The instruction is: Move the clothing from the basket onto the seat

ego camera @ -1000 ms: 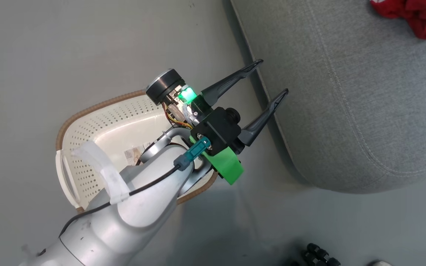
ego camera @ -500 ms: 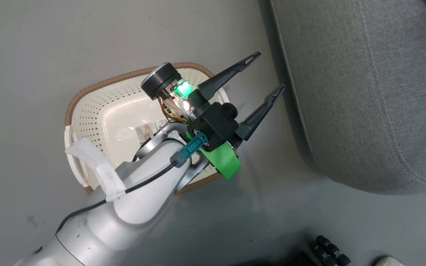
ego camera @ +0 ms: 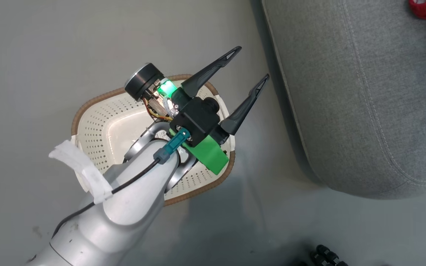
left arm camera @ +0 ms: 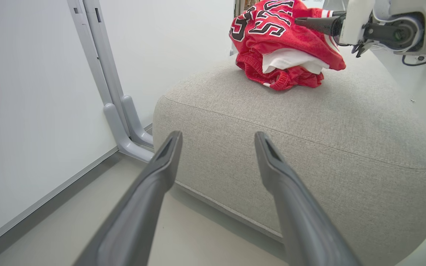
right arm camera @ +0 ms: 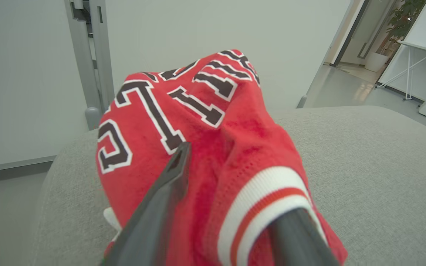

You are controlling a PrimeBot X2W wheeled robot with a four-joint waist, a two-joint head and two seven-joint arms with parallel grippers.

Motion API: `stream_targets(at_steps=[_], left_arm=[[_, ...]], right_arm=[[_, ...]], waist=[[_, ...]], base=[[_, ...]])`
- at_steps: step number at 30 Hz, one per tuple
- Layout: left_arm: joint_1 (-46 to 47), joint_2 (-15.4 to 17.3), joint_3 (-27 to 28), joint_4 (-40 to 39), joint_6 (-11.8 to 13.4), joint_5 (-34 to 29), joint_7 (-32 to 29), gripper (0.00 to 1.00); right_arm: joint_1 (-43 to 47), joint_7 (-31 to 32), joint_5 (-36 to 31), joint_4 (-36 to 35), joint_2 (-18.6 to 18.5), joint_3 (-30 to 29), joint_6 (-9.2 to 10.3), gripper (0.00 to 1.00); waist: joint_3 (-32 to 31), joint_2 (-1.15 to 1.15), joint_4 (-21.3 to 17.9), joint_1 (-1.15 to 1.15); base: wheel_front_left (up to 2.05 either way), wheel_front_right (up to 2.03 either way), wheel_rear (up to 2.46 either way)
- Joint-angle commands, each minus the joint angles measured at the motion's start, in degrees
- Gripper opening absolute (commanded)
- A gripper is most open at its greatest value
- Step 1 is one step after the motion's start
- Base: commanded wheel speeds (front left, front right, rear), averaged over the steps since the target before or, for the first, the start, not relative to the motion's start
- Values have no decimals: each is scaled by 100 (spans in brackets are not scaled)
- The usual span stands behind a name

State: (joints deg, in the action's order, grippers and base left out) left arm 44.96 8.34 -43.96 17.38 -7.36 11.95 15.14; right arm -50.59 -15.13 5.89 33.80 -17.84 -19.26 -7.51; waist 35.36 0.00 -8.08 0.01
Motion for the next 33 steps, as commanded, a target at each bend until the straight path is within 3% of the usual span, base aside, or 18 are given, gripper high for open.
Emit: stream_targets(at_steps=[1,14,25,33], left_arm=[[-117,2,65,-16,27,23,0,100],[-1017,-56,741,-146,155,104,0,100],[-1979,-87,1579,-299,283,137,0,100],[-2646,-157,2258,-375,345,94,0,100]], right_arm=[[199,-1,-46,-67,46,21,4,100],[1906,-2,15,-1062,638,207,4,100],[3102,-2,224,-2141,1103,867,4,100],[3603,-2,200,-2535,1307,1503,4,100]], waist=[[-223,0,-32,-1],[-1270,0,-17,-1],[-2042,0,470,-1],[-2482,0,958,-1]], base=[[0,0,0],[0,0,0],[0,0,0],[0,0,0]])
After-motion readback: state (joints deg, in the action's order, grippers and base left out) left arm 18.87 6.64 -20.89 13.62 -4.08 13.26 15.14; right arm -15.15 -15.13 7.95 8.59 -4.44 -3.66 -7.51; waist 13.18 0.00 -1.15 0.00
